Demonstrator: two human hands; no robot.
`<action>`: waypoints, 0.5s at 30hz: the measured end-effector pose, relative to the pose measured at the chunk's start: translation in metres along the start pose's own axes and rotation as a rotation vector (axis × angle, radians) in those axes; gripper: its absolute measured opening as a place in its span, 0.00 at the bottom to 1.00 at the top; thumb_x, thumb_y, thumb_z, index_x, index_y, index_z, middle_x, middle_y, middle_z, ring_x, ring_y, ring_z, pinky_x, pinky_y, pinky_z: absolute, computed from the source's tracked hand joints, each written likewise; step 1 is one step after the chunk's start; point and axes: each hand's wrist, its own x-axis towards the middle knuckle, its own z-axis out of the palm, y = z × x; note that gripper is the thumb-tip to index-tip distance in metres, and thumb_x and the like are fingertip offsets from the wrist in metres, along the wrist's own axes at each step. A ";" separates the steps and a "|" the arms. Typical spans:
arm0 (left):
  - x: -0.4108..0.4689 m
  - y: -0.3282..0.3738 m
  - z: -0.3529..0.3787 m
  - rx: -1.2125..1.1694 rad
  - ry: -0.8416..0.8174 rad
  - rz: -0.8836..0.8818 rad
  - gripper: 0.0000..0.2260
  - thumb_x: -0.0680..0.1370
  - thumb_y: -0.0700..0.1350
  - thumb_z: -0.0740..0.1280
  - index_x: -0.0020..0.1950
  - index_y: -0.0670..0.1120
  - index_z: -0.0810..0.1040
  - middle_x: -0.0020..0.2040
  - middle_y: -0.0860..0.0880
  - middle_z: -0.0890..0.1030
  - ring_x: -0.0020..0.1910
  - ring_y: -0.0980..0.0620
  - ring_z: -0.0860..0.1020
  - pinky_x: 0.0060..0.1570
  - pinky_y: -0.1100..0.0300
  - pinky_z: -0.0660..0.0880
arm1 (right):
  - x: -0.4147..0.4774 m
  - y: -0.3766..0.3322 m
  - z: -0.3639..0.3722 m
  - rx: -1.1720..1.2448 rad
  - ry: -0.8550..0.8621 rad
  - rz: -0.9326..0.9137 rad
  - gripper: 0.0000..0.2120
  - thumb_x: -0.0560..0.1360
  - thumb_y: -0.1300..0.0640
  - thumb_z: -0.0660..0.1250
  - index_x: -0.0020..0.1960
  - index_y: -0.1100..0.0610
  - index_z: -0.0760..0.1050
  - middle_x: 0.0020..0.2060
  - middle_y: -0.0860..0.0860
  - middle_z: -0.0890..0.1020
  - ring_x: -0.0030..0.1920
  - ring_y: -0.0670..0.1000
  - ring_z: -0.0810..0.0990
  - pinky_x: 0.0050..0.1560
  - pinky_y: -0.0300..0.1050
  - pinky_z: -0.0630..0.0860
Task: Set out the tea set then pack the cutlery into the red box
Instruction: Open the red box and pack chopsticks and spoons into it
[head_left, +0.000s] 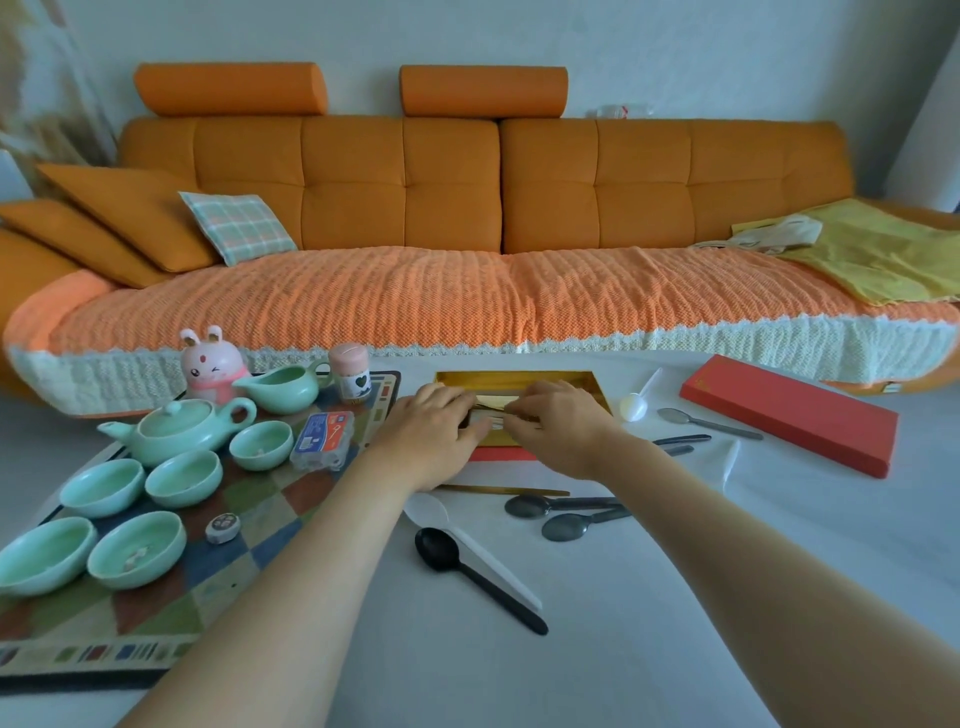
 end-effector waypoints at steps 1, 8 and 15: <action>-0.001 0.001 -0.001 -0.011 -0.007 -0.005 0.27 0.83 0.61 0.48 0.78 0.50 0.60 0.79 0.52 0.59 0.77 0.52 0.53 0.73 0.49 0.55 | -0.002 -0.001 -0.001 -0.031 -0.018 -0.015 0.20 0.80 0.43 0.55 0.60 0.48 0.81 0.58 0.47 0.77 0.61 0.51 0.72 0.63 0.51 0.67; -0.016 0.004 -0.016 -0.024 0.241 0.085 0.19 0.82 0.54 0.58 0.70 0.47 0.71 0.64 0.50 0.71 0.63 0.48 0.66 0.59 0.52 0.66 | -0.016 -0.004 -0.005 -0.046 0.185 -0.154 0.16 0.76 0.49 0.65 0.62 0.50 0.79 0.58 0.49 0.78 0.58 0.53 0.74 0.62 0.50 0.68; -0.046 -0.003 -0.029 -0.104 0.211 0.076 0.05 0.81 0.44 0.61 0.53 0.49 0.76 0.52 0.54 0.74 0.51 0.51 0.74 0.49 0.53 0.73 | -0.035 -0.042 -0.011 -0.083 0.005 -0.266 0.10 0.78 0.52 0.64 0.56 0.48 0.81 0.50 0.44 0.80 0.46 0.47 0.79 0.44 0.46 0.79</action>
